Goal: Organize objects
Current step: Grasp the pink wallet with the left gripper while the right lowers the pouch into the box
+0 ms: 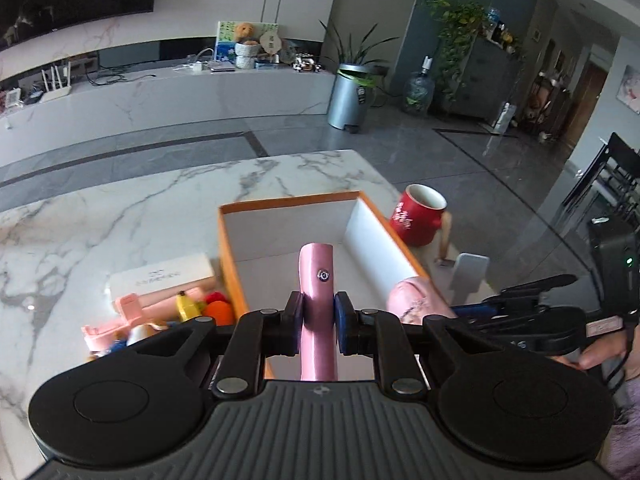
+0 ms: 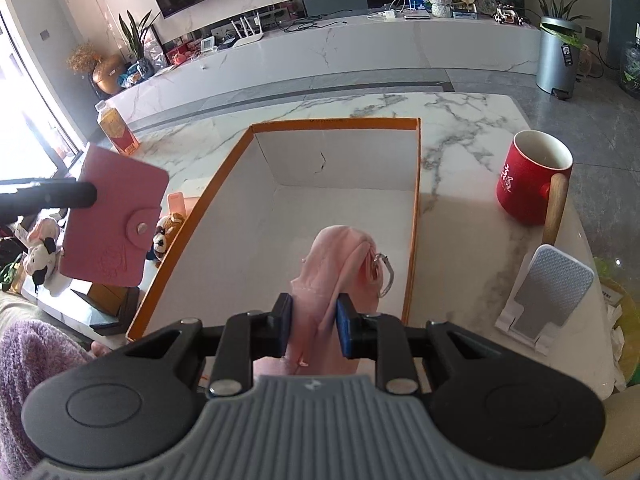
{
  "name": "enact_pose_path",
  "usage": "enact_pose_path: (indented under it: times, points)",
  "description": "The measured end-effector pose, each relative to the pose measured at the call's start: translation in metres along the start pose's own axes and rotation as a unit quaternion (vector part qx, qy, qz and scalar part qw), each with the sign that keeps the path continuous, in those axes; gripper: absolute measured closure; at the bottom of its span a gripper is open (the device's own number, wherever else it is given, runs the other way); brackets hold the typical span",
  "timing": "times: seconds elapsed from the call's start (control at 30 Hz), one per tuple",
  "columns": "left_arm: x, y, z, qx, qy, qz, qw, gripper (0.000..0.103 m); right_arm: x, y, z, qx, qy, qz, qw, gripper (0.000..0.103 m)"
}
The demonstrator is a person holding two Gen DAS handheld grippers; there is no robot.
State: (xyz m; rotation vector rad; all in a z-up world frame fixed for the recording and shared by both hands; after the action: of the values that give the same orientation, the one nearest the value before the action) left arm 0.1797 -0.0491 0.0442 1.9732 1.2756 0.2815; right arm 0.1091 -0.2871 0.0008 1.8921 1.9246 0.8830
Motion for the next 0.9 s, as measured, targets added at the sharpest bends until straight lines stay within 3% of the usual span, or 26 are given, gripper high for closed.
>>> enact_pose_path:
  times: [0.17, 0.4, 0.6, 0.8, 0.9]
  points:
    - [-0.023, -0.01, 0.055, 0.033, -0.012, -0.016, 0.9993, 0.084, -0.001, -0.004, 0.009, 0.015, -0.02, -0.03, 0.999, 0.078]
    - [-0.022, -0.034, 0.118, 0.088, -0.011, -0.06, 0.9942, 0.084, -0.005, -0.007, 0.022, 0.04, -0.017, -0.053, 0.998, 0.078]
    - [-0.018, -0.046, 0.14, 0.119, -0.017, -0.092, 0.9885, 0.084, -0.004, -0.01, 0.039, 0.072, -0.022, -0.075, 0.994, 0.076]
    - [-0.018, -0.057, 0.147, 0.134, -0.019, -0.121, 0.9833, 0.084, 0.001, -0.011, 0.041, 0.079, -0.026, -0.094, 0.992, 0.073]
    - [-0.017, -0.061, 0.148, 0.136, -0.021, -0.14, 0.9805, 0.084, 0.003, -0.011, 0.033, 0.072, -0.025, -0.098, 0.992, 0.064]
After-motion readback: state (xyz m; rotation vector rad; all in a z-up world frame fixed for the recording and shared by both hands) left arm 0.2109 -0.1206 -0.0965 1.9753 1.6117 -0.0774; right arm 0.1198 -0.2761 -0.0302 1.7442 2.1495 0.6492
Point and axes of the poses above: each gripper's, at about its wrist camera, not at the fingertips, and z roughly the way its jaws point, x to its left, y to its top, the point moved 2 cm from there along z, roughly the way its jaws point
